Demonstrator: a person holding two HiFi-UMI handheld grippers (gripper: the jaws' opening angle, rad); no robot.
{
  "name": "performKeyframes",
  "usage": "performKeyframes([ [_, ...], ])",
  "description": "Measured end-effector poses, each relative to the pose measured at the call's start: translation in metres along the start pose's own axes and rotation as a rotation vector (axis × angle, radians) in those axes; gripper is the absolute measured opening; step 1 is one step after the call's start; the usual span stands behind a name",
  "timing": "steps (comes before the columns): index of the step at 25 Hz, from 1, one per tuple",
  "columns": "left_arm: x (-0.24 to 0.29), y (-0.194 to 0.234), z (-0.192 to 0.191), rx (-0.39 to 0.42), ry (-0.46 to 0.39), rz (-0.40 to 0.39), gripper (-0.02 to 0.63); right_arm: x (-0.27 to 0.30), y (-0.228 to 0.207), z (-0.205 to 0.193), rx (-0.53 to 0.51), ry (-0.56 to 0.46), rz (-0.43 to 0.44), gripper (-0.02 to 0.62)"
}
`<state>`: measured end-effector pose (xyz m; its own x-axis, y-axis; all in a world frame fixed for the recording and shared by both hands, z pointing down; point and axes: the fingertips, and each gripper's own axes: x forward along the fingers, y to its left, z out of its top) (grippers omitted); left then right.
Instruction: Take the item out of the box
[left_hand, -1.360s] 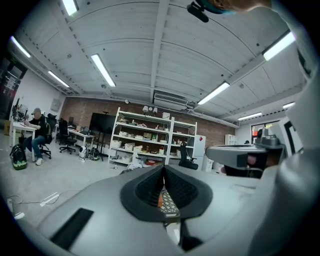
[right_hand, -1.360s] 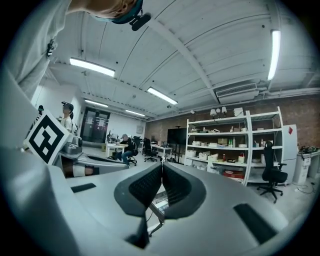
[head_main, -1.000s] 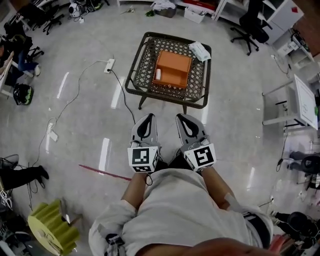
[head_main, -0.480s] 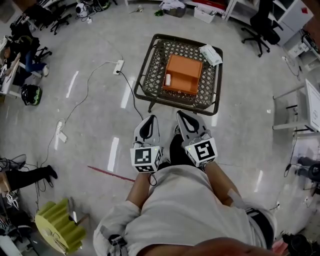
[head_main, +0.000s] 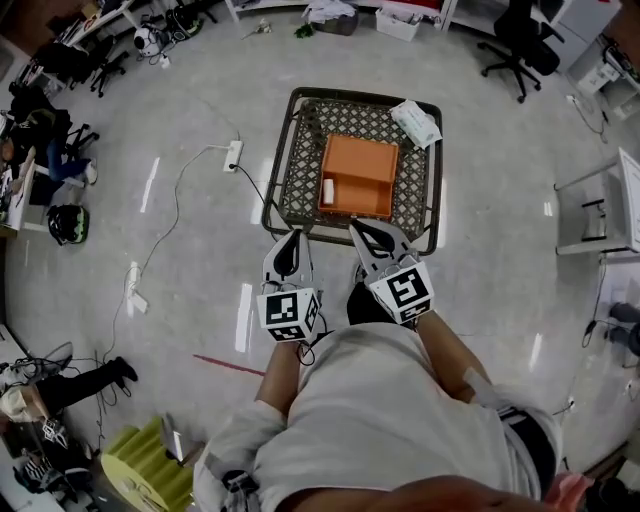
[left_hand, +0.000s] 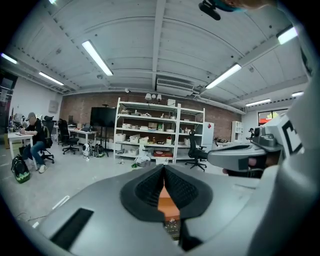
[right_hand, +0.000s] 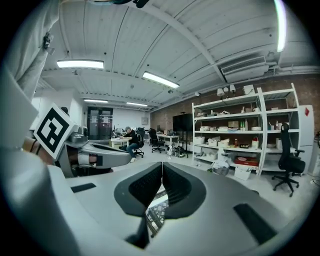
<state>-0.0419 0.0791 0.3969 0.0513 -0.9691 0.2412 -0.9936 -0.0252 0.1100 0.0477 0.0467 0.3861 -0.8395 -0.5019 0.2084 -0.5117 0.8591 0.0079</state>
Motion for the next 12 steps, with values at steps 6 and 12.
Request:
performKeyframes([
  [6,0.06,-0.002,0.003,0.018,0.072,0.019,0.011,0.035,-0.064,-0.012,0.014,0.101,0.033,0.005],
  [12,0.098,0.004,-0.019,-0.004,0.181,0.045,0.011,0.07,-0.105,-0.046,0.036,0.197,0.07,0.005],
])
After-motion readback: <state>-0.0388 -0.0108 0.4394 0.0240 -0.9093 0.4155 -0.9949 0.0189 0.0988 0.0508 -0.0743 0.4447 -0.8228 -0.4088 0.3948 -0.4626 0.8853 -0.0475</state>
